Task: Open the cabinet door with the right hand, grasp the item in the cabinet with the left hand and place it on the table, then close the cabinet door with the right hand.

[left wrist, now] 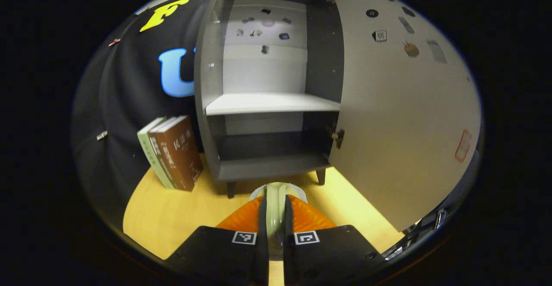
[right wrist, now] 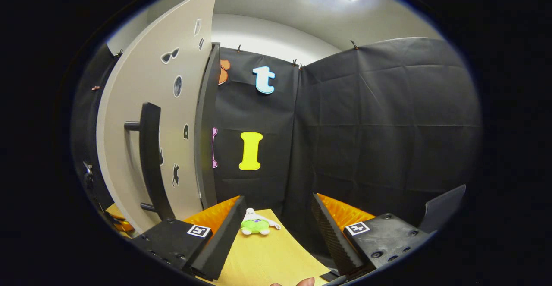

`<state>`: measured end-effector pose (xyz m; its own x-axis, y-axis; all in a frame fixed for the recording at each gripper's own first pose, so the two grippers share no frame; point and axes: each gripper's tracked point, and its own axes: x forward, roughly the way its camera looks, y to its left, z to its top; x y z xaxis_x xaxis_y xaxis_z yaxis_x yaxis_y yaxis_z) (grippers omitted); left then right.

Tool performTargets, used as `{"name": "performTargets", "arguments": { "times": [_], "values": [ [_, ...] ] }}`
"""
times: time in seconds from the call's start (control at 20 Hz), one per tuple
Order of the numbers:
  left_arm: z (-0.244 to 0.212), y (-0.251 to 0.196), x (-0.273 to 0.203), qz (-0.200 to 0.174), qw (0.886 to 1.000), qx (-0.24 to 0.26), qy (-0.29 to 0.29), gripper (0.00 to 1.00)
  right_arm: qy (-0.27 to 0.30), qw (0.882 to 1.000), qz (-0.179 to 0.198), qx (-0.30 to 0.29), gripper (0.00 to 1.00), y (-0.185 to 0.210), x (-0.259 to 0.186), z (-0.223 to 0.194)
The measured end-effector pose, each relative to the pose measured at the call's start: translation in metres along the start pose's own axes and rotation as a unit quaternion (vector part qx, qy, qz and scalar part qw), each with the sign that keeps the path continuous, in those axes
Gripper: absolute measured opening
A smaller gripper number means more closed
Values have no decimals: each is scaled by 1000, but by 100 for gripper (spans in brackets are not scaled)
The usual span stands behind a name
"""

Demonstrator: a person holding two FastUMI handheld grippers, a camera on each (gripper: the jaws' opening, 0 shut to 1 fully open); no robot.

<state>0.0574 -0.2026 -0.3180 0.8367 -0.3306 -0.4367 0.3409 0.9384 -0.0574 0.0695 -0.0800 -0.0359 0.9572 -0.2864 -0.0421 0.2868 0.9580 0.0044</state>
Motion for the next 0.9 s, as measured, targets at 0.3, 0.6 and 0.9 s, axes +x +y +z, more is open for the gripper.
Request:
{"name": "performTargets", "arguments": {
  "times": [0.3,0.6,0.9],
  "values": [
    [-95,0,23,-4,999,-16,40,17,3,1000,0,-5,97,1,-7,7],
    [-138,-3,41,3,996,-12,83,19,8,1000,4,-14,97,3,-9,5],
    [-150,-1,47,9,994,-15,107,23,4,1000,5,-18,97,6,-9,7]
  ]
}}
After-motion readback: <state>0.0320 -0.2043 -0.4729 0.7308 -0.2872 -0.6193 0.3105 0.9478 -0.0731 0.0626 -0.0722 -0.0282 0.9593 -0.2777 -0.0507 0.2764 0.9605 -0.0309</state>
